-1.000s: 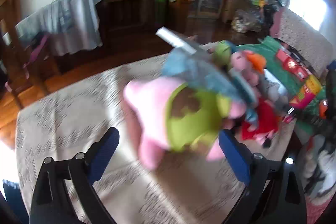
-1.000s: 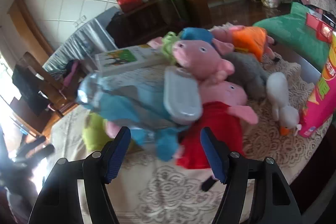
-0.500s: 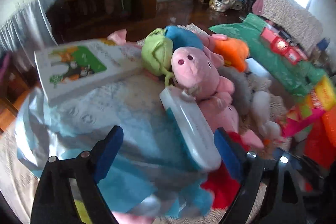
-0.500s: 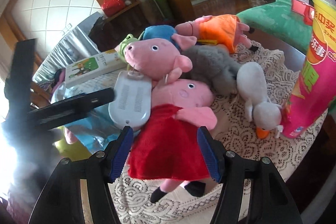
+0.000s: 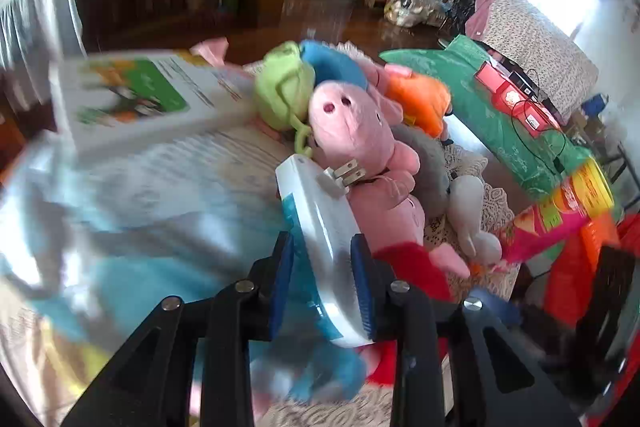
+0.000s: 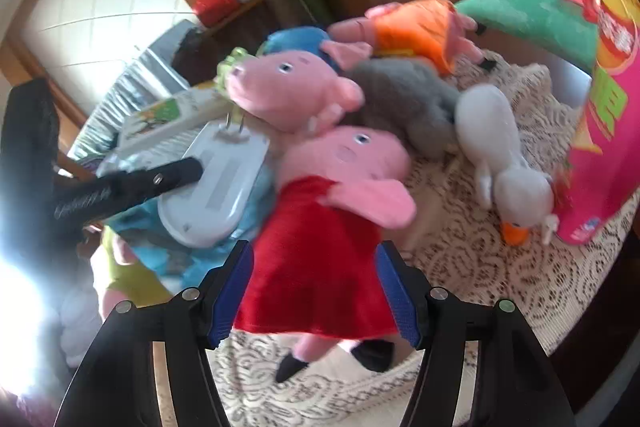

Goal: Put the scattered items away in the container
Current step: 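Grasp the blue-and-white plastic device with the left gripper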

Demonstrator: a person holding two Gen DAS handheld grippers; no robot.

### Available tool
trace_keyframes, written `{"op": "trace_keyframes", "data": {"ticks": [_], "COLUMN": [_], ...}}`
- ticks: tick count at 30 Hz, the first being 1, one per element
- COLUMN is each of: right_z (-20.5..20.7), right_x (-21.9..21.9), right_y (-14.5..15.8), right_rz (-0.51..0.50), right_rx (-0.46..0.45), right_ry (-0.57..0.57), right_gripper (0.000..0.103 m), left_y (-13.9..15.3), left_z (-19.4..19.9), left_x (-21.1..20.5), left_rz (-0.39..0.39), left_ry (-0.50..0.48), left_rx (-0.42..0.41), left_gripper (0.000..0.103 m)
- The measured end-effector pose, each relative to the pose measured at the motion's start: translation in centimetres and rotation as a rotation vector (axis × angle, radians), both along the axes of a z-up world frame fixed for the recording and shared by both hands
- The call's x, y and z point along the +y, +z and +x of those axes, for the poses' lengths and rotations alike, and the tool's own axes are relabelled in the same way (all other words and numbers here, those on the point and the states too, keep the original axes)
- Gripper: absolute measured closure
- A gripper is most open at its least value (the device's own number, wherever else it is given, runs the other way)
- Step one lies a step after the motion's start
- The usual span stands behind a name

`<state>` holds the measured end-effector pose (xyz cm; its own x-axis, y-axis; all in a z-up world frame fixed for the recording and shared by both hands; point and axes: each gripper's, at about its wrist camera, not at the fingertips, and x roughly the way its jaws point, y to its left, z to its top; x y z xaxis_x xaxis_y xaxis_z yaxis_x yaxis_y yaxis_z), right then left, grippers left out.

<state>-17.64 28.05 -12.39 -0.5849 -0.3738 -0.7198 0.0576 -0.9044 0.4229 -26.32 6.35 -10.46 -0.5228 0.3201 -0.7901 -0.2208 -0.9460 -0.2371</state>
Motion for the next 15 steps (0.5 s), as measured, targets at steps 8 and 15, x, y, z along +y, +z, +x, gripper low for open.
{"op": "trace_keyframes", "data": {"ticks": [8,15], "right_z": [0.4,2.7], "right_x": [-3.7,-11.7], "right_y": [1.7,1.5], "right_rz": [-0.094,-0.162], "right_rx": [0.049,0.03], "right_ry": [0.102,0.312], "right_gripper": [0.039,0.039], "left_y": [3.4,2.6], "left_z": [7.9,15.5], "left_x": [-7.4,-16.2], "left_rz": [0.019,0.005], "left_ry": [0.009,0.133], "left_rx": [0.086,0.111], "left_gripper": [0.077,0.08]}}
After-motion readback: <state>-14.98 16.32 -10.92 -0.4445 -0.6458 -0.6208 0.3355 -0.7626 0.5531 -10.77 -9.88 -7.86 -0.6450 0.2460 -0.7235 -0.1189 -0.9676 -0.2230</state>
